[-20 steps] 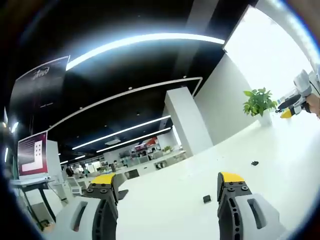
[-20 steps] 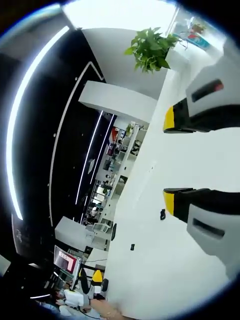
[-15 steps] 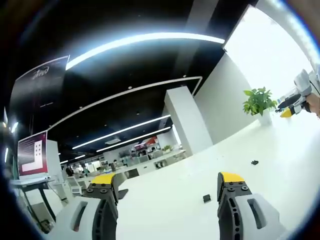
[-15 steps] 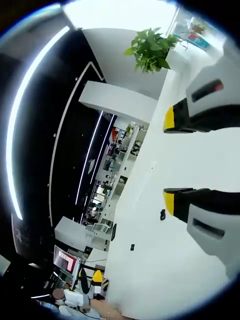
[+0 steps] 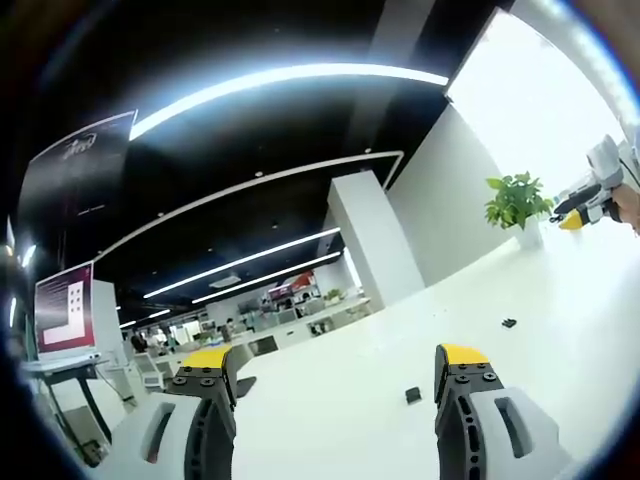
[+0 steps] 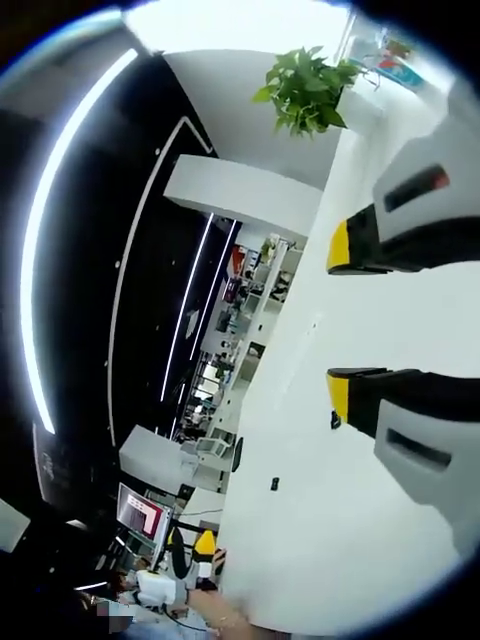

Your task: Snap the two parts of the plastic buckle together until the buckle closes and remains connected.

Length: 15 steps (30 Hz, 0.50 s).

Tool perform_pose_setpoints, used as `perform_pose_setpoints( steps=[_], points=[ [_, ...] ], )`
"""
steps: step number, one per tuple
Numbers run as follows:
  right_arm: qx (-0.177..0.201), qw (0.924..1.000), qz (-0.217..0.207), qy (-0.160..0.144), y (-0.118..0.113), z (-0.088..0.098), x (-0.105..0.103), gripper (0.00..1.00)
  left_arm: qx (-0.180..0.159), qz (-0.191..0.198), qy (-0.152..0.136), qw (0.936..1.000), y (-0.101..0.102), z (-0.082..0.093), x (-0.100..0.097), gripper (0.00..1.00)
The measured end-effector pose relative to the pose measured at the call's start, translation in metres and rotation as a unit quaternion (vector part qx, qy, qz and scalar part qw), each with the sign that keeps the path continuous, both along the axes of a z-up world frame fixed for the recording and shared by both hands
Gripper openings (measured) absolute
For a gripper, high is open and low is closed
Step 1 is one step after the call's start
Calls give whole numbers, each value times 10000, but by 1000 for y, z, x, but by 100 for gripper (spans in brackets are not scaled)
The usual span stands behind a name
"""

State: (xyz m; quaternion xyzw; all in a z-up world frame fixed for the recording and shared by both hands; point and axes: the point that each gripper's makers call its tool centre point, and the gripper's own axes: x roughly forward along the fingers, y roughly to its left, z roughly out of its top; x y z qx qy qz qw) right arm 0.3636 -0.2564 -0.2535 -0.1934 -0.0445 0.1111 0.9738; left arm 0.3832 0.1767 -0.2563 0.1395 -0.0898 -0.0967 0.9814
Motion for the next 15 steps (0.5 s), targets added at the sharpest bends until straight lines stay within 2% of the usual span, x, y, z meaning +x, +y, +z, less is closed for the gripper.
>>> perform_pose_setpoints(
  steps=[8, 11, 15],
  points=[
    [27, 10000, -8, 7, -1, 0, 1, 39, 31, -9, -1, 10000, -2, 0, -1, 82],
    [150, 9999, 25, -55, -2, 2, 1, 40, 13, -30, -41, 10000, -3, 2, -1, 82],
    [228, 9997, 119, -52, 1, 2, 1, 36, 27, -2, -3, 10000, -2, 1, -1, 82]
  ],
)
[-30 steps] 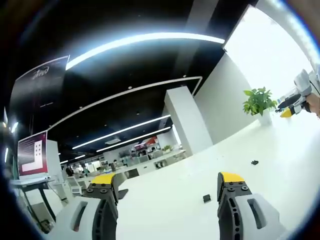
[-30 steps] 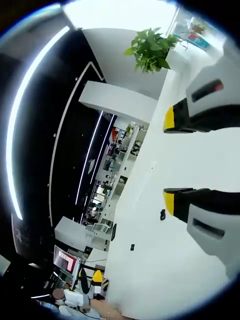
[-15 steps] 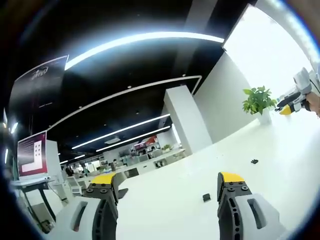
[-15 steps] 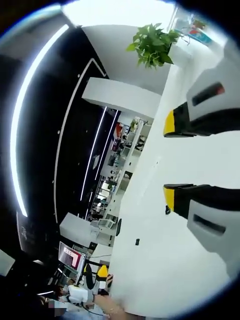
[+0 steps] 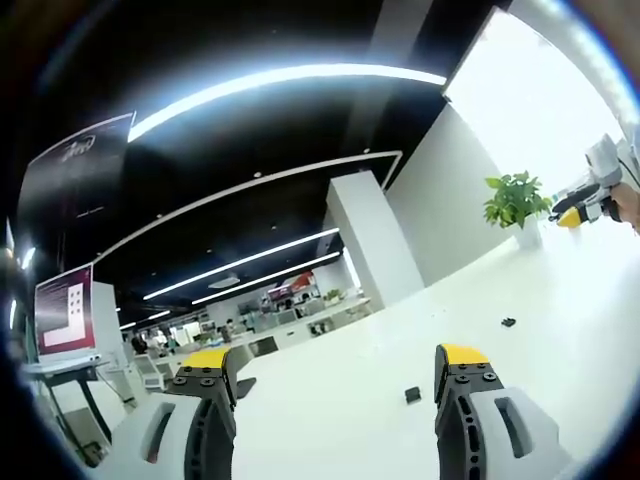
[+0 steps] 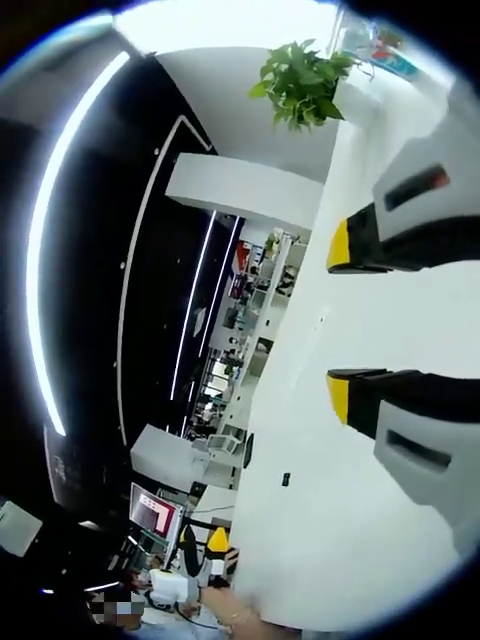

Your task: Snap the two parts of the plastic buckle together until the buckle closes and remains connected.

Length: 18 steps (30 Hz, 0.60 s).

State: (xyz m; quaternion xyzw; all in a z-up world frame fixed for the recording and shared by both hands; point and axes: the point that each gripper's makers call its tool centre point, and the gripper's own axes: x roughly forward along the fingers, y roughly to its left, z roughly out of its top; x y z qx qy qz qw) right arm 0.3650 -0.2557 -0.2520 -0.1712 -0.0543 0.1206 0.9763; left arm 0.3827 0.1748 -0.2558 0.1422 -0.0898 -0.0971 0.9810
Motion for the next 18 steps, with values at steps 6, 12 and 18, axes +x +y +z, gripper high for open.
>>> perform_pose_setpoints(
  steps=[6, 12, 18],
  points=[
    [-18, 10000, 74, 15, 2, 0, -1, 25, 6, -1, 0, 10000, -1, 0, 0, 82],
    [-65, 9999, 123, 59, 4, -1, -1, 18, -4, 15, 30, 10000, 0, -1, 1, 82],
    [-135, 9999, 52, 47, 1, -1, 0, 18, -54, 55, 97, 9999, 3, -2, 2, 82]
  ],
)
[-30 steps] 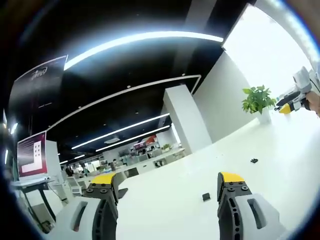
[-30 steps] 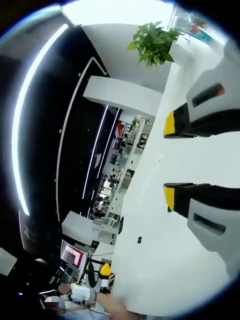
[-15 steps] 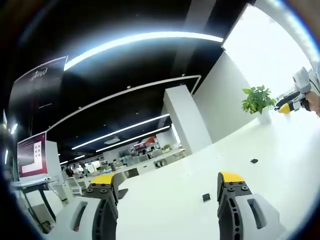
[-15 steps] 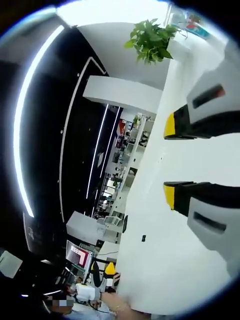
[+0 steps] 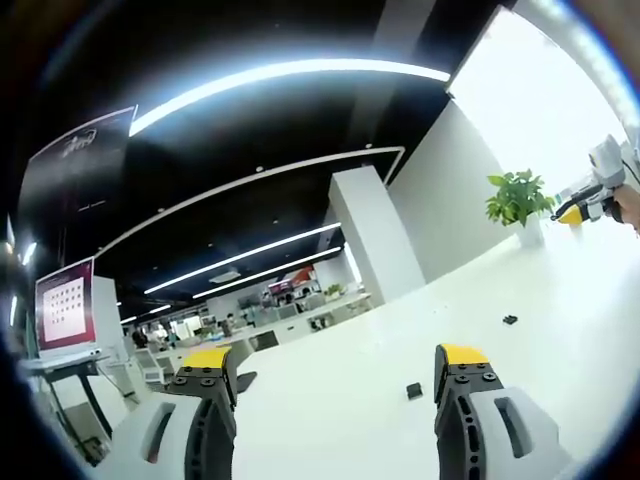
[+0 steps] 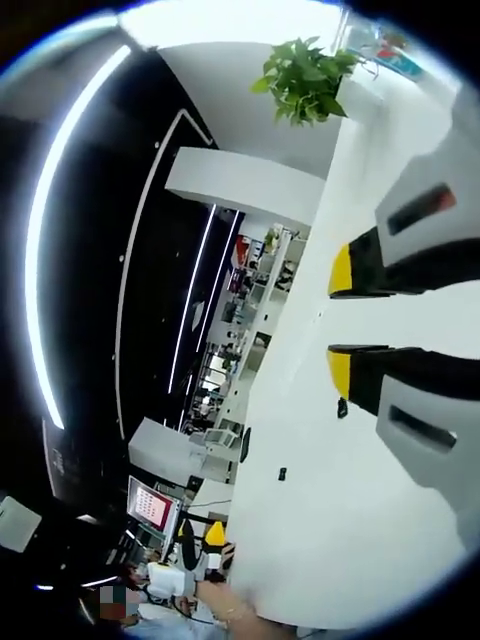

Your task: Snap the two parts of the plastic buckle together until the buckle closes and remains connected.

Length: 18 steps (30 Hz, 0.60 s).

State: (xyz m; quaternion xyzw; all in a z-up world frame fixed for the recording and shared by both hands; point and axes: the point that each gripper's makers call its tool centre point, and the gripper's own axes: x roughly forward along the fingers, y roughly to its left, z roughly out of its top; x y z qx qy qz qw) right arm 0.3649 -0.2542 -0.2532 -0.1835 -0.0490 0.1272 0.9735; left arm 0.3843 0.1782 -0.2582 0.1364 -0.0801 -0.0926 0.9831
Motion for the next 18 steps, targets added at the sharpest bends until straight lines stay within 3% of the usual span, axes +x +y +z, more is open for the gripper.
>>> perform_pose_setpoints(
  steps=[5, 9, 14, 17, 18],
  points=[
    [-16, 10000, -23, -31, 0, 1, -1, 19, -117, 35, 2, 9999, 6, 2, -1, 82],
    [-126, 9999, -43, 36, 1, -1, 0, 17, -587, -128, 149, 9981, 12, 2, -1, 80],
    [-231, 9997, -79, 69, 1, -3, 1, 16, -601, -136, 233, 9978, 15, 9, 1, 78],
    [-254, 9996, -89, 51, 2, -2, 0, 14, -922, -538, 392, 9935, 5, 13, 2, 78],
    [-205, 9998, -68, 11, 2, 0, 0, 14, -913, -514, 410, 9936, 6, 14, 3, 77]
  ],
)
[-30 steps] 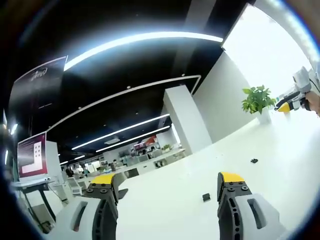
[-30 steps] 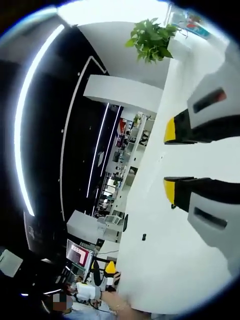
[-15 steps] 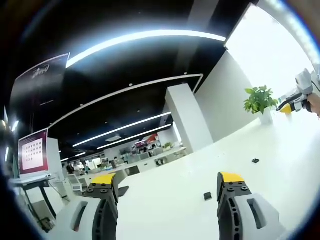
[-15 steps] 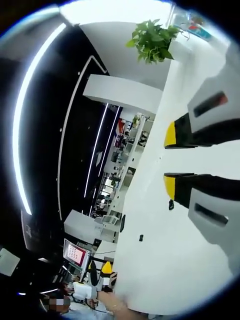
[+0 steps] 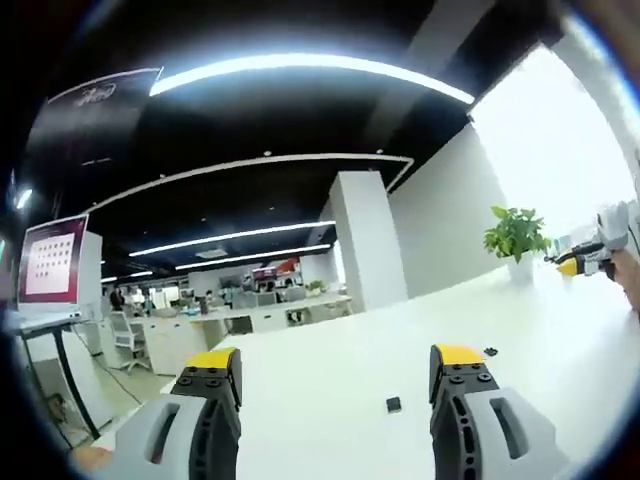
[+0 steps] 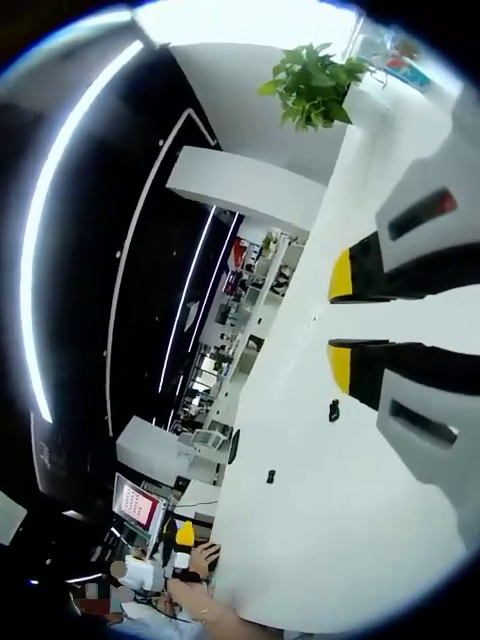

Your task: Snap the two parts of the plastic buckle together until the buckle closes and remains connected.

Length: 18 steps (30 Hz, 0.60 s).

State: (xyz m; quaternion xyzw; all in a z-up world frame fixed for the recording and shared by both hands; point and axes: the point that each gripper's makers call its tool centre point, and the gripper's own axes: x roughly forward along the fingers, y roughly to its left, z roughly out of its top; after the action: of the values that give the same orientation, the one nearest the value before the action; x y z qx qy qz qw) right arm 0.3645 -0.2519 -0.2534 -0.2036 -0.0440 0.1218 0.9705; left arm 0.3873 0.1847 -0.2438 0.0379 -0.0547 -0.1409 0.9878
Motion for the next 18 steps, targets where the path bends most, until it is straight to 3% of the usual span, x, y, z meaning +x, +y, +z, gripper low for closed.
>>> perform_pose_setpoints(
  steps=[5, 18],
  points=[
    [39, 10000, 16, -26, -1, 2, 0, 14, 305, 64, 221, 9993, -1, 2, 10, 74],
    [59, 10000, 60, -33, 0, 3, -1, 14, 575, -407, 870, 9937, -27, 1, 40, 72]
  ],
)
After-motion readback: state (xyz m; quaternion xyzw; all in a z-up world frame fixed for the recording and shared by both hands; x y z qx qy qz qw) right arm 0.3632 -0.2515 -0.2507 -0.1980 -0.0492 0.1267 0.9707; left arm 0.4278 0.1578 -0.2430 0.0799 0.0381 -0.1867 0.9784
